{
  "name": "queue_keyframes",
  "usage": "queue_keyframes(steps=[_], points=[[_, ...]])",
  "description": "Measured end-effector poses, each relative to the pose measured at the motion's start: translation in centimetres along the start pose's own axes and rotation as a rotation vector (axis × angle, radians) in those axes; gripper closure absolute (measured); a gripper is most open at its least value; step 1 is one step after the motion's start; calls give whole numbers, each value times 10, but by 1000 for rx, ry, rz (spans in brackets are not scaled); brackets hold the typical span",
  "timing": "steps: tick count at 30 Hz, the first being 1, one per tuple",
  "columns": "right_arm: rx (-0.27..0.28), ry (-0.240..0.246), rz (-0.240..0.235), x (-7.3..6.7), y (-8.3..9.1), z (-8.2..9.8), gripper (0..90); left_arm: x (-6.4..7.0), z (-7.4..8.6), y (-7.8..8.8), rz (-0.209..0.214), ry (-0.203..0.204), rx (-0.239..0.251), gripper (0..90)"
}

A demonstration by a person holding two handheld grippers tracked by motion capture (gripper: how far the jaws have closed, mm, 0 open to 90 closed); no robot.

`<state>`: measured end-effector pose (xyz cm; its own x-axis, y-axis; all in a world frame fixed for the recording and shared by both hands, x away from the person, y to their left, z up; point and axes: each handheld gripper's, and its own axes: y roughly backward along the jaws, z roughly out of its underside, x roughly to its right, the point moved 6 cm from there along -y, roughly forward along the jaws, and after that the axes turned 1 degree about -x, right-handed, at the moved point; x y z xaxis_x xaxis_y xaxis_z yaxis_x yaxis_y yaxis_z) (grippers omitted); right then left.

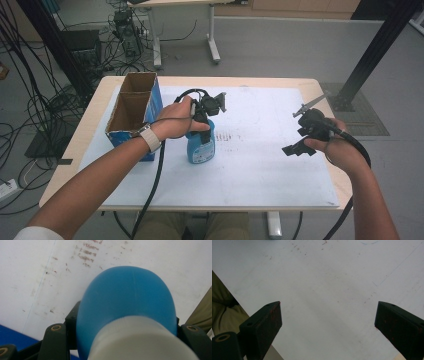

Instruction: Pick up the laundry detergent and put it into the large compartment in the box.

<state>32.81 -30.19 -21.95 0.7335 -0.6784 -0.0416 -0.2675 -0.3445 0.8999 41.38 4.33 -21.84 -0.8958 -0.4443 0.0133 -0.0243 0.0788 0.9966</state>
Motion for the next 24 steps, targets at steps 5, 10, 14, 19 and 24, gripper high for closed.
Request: queue_keyframes(steps=[5,10,14,19,24], points=[[-1,0,0,0,0,0,73,0,1,0,1,4,5,393],[1,1,1,-1,0,1,73,0,1,0,0,2,4,394],[2,-3,2,-1,1,2,73,0,1,0,1,4,5,394],[2,-8,1,0,0,5,73,-1,2,0,1,-6,8,395],[7,-10,4,0,1,7,73,0,1,1,-1,-6,3,395]])
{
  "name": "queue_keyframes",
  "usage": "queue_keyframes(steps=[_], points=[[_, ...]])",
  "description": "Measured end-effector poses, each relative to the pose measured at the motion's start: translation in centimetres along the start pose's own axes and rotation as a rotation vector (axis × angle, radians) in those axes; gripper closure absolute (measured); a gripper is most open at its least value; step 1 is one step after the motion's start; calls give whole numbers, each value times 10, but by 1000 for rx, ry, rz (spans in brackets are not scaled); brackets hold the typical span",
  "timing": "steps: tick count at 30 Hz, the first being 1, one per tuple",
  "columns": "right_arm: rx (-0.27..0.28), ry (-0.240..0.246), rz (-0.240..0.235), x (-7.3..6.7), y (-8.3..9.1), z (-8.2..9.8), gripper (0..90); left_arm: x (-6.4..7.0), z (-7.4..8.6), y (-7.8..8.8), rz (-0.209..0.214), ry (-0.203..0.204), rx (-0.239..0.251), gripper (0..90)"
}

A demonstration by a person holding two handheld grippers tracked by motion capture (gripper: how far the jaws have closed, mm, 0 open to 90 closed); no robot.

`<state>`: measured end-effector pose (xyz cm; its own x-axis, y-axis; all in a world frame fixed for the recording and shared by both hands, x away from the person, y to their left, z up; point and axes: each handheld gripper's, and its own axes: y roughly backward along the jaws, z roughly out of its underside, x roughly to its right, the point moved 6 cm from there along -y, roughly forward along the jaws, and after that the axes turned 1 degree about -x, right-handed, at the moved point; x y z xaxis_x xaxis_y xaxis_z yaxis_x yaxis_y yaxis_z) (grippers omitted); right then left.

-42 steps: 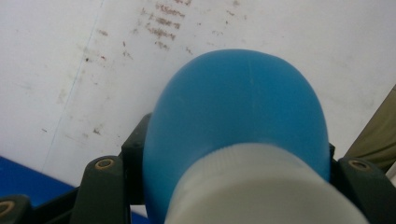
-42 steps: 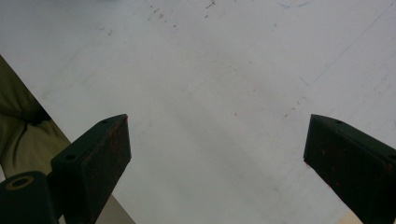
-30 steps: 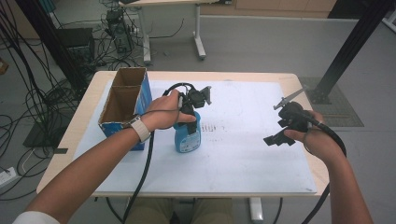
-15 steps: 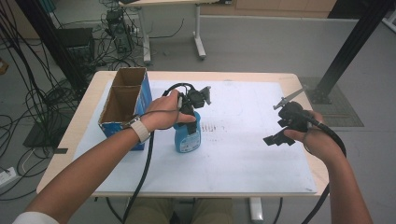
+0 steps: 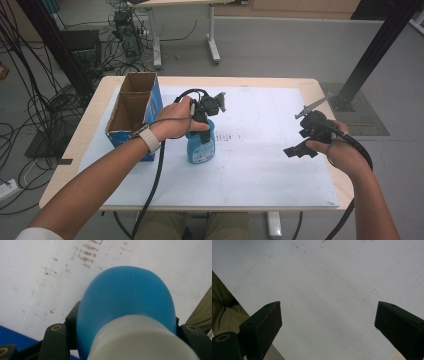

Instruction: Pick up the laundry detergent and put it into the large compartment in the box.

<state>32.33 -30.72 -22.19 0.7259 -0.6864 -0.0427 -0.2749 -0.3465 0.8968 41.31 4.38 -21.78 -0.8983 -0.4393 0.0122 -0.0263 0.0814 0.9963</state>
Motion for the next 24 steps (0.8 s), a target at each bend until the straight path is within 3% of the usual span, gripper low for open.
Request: queue_keyframes(steps=[11,19,24], points=[[2,-1,2,0,1,1,73,2,0,6,7,6,-3,394],[10,3,1,-1,1,1,73,8,5,26,15,70,11,395],[14,12,0,-3,2,0,73,14,7,42,-4,83,7,395]])
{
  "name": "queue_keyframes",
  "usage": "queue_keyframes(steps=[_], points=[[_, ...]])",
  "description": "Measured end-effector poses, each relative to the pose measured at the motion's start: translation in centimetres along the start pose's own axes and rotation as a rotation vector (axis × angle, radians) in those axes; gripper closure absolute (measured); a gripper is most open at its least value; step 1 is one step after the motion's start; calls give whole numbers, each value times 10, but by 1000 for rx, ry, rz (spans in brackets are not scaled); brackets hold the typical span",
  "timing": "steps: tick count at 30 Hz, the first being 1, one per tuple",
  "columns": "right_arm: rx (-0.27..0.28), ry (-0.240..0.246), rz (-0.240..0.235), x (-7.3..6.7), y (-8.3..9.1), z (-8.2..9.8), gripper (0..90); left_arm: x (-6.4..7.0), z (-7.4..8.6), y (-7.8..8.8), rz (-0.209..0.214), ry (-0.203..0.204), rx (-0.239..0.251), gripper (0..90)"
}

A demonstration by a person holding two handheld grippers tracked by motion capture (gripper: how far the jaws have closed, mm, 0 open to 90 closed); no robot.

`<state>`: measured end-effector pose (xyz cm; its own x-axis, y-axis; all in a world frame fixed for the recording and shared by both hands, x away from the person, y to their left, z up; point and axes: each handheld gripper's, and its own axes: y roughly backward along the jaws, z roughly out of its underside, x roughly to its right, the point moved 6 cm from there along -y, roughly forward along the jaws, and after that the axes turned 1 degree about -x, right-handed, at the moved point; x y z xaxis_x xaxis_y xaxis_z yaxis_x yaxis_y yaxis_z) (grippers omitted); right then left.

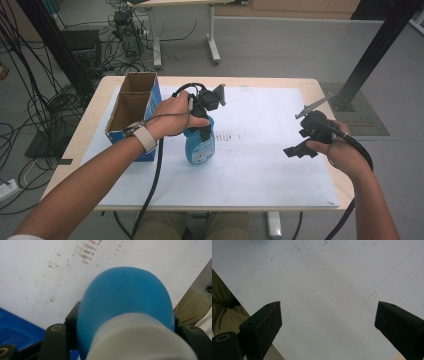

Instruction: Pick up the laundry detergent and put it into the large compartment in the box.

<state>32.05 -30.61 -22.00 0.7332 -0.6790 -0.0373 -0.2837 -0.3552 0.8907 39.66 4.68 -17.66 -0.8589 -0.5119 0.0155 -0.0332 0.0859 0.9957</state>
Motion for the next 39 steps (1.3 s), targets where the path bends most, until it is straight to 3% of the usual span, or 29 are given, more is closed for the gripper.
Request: queue_keyframes(steps=[6,8,12,17,24,39], points=[[5,6,1,-1,2,-1,73,2,3,23,-18,58,9,394],[8,8,2,-1,3,-1,73,-1,5,32,-4,106,17,395],[10,14,2,-3,4,-3,73,-3,6,42,4,139,13,394],[20,28,3,-5,6,-5,73,4,7,58,-26,152,6,395],[25,39,7,-9,9,-6,73,8,11,87,-22,195,8,394],[58,60,6,-14,15,-4,73,10,19,138,-35,347,-4,394]])
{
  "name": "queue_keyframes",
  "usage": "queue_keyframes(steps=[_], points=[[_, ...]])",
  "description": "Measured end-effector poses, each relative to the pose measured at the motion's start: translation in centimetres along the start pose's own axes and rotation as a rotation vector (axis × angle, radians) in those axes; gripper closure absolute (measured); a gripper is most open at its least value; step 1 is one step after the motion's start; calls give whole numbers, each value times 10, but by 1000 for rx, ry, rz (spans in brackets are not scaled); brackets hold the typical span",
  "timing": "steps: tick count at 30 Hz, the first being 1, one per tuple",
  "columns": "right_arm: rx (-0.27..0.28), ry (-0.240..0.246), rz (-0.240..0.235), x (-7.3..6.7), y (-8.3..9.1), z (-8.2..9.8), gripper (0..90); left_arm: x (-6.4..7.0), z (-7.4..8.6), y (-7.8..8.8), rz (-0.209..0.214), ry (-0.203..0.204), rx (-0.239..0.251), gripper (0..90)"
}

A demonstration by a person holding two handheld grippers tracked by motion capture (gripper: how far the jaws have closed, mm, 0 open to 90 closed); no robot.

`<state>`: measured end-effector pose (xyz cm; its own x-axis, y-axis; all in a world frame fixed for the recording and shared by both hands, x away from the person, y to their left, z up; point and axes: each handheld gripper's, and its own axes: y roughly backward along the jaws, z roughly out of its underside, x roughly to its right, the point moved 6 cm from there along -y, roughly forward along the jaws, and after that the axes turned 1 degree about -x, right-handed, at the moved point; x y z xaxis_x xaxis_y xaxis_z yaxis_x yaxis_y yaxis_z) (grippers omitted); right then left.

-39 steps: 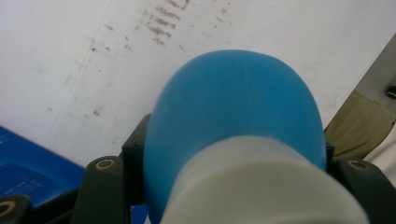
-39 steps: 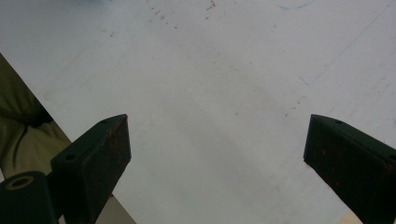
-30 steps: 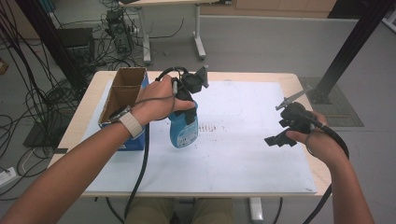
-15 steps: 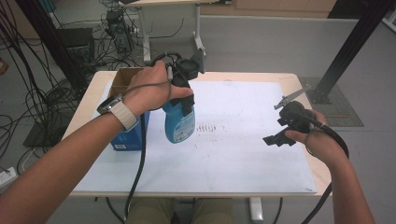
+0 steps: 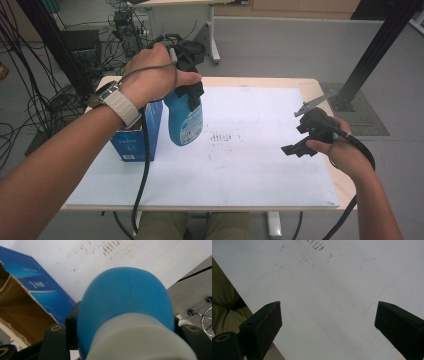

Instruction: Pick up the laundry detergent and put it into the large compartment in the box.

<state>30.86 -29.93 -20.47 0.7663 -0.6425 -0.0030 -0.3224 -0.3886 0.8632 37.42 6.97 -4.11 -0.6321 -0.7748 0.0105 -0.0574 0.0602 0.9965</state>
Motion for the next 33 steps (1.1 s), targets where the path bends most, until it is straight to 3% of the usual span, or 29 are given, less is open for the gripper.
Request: queue_keyframes(steps=[7,12,19,24,29,33], points=[[21,10,10,-2,3,0,73,-6,0,15,11,71,-11,394],[15,15,9,-3,4,-1,73,-19,5,30,34,130,2,394],[19,20,8,-3,2,-1,73,-34,13,54,9,237,13,393],[26,19,10,-1,3,-2,73,-51,18,68,-1,311,5,393],[26,23,7,0,2,-3,73,-73,28,73,29,384,21,393],[21,21,5,2,0,-3,73,-82,33,79,28,420,18,393]])
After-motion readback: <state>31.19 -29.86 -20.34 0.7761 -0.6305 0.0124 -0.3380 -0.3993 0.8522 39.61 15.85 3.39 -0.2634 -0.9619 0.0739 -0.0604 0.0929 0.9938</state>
